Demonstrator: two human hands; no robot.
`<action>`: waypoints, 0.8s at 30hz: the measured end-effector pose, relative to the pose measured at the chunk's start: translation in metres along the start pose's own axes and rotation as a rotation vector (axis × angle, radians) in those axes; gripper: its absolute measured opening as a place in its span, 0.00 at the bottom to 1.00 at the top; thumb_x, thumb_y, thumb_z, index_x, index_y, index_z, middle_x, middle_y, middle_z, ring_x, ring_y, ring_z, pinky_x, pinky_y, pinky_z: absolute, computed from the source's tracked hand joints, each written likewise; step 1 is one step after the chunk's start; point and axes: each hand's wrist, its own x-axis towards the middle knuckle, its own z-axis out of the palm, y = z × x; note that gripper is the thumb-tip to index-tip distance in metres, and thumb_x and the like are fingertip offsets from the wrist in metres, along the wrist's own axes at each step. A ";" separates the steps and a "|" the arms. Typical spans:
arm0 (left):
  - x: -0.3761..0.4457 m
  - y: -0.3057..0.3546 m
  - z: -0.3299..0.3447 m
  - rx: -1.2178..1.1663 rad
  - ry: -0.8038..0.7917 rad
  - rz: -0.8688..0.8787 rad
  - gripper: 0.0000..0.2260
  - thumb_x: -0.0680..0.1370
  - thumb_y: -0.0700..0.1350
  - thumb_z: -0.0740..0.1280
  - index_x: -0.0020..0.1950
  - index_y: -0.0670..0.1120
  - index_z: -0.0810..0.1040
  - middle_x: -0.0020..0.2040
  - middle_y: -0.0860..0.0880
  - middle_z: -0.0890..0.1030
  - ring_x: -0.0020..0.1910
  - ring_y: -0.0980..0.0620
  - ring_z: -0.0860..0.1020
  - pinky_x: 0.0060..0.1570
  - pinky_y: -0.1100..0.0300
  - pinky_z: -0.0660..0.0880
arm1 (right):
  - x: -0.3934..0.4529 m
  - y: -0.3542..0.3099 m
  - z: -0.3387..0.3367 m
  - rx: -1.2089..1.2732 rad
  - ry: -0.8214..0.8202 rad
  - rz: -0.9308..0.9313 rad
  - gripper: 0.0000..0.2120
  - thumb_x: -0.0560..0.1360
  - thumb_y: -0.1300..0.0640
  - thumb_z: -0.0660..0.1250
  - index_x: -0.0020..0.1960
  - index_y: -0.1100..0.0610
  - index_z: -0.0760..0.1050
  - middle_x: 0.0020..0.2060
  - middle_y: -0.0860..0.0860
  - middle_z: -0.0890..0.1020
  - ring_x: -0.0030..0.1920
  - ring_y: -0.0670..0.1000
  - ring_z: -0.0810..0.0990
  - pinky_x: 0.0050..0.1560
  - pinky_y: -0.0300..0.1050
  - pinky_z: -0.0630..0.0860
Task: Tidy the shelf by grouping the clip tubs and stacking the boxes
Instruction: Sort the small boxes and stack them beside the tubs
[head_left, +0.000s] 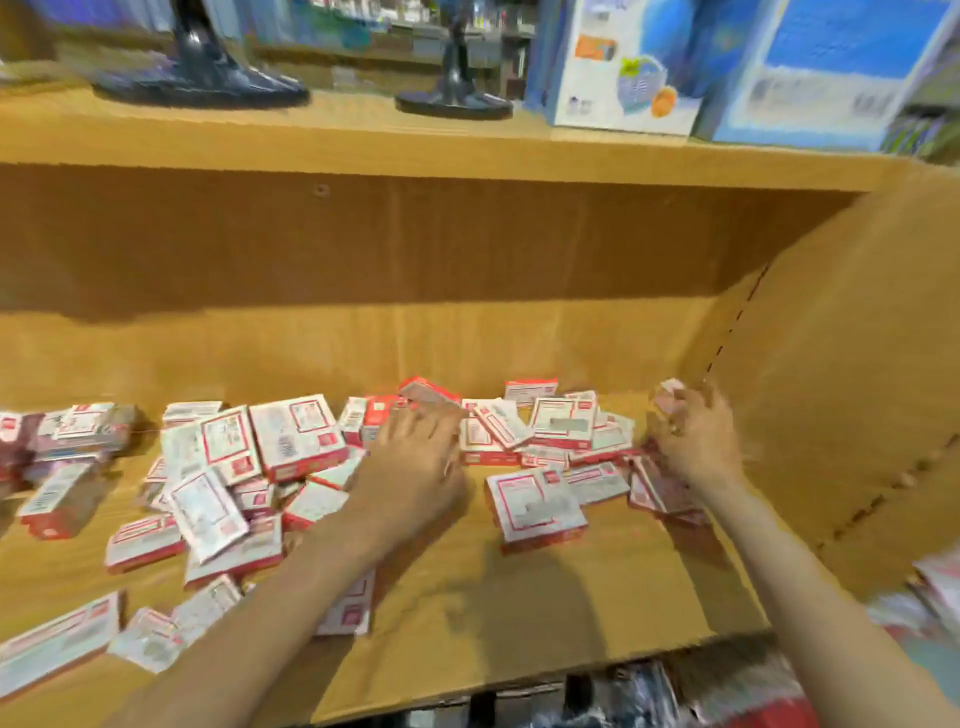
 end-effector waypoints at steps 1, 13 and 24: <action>0.004 0.008 0.008 0.020 -0.037 -0.005 0.20 0.69 0.49 0.56 0.57 0.43 0.75 0.49 0.43 0.81 0.47 0.42 0.79 0.50 0.46 0.75 | 0.008 0.010 0.000 -0.098 -0.045 -0.043 0.18 0.73 0.60 0.59 0.58 0.69 0.73 0.55 0.68 0.76 0.64 0.68 0.67 0.66 0.58 0.64; 0.008 0.039 0.037 -0.065 -0.288 -0.206 0.27 0.74 0.61 0.51 0.72 0.54 0.60 0.73 0.52 0.60 0.71 0.49 0.57 0.69 0.52 0.54 | 0.041 0.014 0.007 0.195 -0.117 -0.007 0.16 0.74 0.62 0.63 0.60 0.56 0.66 0.50 0.59 0.76 0.52 0.54 0.70 0.45 0.47 0.69; 0.013 0.037 0.025 -0.221 -0.032 -0.267 0.22 0.76 0.46 0.65 0.69 0.47 0.65 0.69 0.50 0.68 0.67 0.51 0.66 0.65 0.54 0.63 | 0.006 -0.059 -0.008 0.614 -0.431 -0.157 0.14 0.75 0.59 0.66 0.55 0.50 0.64 0.39 0.44 0.76 0.35 0.41 0.75 0.31 0.35 0.72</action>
